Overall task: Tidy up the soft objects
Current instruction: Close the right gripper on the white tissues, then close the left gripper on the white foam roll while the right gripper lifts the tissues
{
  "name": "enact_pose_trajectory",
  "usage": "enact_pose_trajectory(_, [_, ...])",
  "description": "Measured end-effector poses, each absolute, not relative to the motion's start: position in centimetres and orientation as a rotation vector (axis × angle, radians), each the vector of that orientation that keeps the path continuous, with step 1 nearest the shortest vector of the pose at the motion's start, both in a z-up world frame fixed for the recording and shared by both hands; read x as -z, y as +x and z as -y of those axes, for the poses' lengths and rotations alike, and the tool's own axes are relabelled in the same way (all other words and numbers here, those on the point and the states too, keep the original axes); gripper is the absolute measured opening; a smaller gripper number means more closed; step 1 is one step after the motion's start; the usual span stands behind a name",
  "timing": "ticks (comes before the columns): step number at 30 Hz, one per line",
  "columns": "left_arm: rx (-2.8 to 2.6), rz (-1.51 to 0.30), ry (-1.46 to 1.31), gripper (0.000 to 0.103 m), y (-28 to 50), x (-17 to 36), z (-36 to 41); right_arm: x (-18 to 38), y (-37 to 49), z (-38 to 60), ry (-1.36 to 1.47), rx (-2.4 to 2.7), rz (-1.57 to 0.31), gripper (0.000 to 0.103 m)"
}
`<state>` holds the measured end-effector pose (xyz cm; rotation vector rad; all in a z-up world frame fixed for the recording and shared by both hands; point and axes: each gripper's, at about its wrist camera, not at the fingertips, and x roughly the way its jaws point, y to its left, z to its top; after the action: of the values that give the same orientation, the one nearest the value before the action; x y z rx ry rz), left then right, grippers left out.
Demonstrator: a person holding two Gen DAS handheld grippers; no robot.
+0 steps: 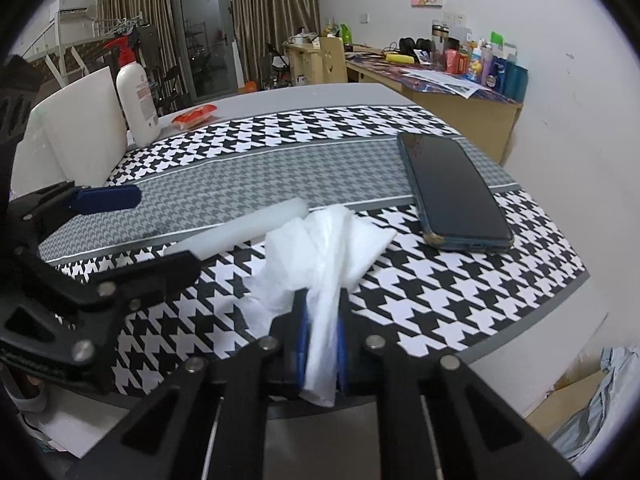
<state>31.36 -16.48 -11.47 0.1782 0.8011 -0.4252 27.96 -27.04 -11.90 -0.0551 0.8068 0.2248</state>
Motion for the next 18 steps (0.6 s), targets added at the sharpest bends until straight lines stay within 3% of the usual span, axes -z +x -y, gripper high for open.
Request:
enact_pose_trajectory(9, [0.459,-0.834,0.223,0.082,32.0,12.3,17.7,12.0,28.0,27.2,-0.043,-0.235,-0.802,0.016])
enact_pose_trajectory(14, [0.478,-0.868,0.243,0.057,32.8,13.1,18.2,12.0,28.0,27.3,-0.037,-0.240,-0.798,0.016])
enact_pose_trajectory(18, [0.503,-0.863,0.255,0.051,32.9,13.2,18.7,12.0,28.0,27.5,-0.038,-0.245,-0.793,0.016])
